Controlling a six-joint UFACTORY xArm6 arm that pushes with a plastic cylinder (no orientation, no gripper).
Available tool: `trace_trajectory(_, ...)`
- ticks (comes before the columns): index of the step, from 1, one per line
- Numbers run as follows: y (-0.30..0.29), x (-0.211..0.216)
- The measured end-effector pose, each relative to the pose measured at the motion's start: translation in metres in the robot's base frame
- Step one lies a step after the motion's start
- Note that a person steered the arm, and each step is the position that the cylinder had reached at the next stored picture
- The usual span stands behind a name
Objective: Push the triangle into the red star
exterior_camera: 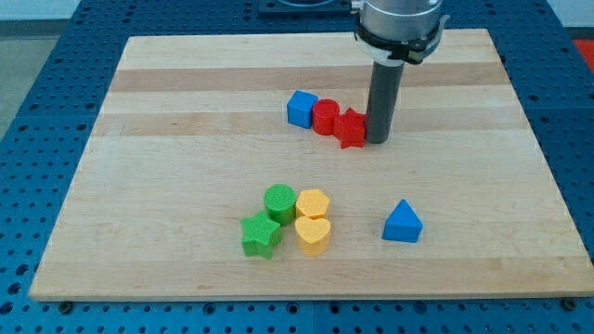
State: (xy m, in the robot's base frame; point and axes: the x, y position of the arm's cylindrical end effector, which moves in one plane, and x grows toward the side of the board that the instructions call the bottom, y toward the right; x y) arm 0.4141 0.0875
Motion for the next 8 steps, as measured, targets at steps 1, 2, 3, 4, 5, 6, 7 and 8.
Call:
trace_trajectory(1, 0.012, 0.014)
trace_trajectory(2, 0.038, 0.047)
trace_trajectory(3, 0.060, 0.082)
trace_trajectory(4, 0.077, 0.124)
trace_trajectory(5, 0.077, 0.160)
trace_trajectory(6, 0.042, 0.167)
trace_trajectory(7, 0.025, 0.164)
trace_trajectory(8, 0.023, 0.148)
